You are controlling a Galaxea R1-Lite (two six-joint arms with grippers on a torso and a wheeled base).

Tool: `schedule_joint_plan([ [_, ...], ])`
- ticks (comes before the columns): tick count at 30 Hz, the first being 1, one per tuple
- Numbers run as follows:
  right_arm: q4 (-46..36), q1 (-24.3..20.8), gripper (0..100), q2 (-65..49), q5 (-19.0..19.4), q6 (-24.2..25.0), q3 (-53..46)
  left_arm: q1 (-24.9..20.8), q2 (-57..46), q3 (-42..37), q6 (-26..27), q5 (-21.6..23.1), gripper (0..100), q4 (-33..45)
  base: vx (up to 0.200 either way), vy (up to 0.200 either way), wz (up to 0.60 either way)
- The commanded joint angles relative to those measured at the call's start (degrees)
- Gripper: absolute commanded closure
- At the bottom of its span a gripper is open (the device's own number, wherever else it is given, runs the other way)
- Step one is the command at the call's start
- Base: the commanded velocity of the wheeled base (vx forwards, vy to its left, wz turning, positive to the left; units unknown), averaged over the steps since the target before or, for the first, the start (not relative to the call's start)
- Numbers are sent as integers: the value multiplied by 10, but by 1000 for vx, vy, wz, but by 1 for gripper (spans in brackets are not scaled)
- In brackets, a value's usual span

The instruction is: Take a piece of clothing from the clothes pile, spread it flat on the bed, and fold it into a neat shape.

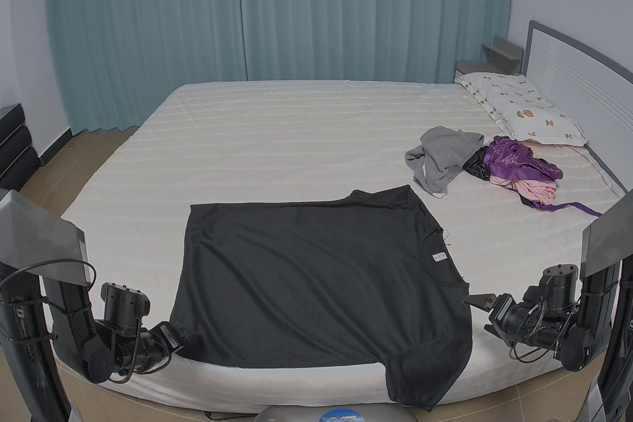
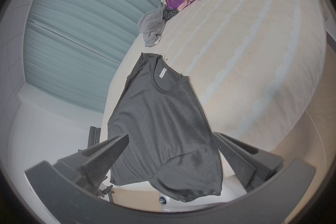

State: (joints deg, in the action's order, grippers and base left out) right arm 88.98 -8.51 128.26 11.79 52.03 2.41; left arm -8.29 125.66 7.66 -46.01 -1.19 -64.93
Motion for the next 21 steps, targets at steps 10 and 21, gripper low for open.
schedule_joint_plan([
  [10,8,0,0,2,0,0,0,0,64,-5,18,-31,100,-71,0,0,0],
  [21,8,2,0,0,-1,1,0,13,49,-55,73,-60,100,-78,0,0,0],
])
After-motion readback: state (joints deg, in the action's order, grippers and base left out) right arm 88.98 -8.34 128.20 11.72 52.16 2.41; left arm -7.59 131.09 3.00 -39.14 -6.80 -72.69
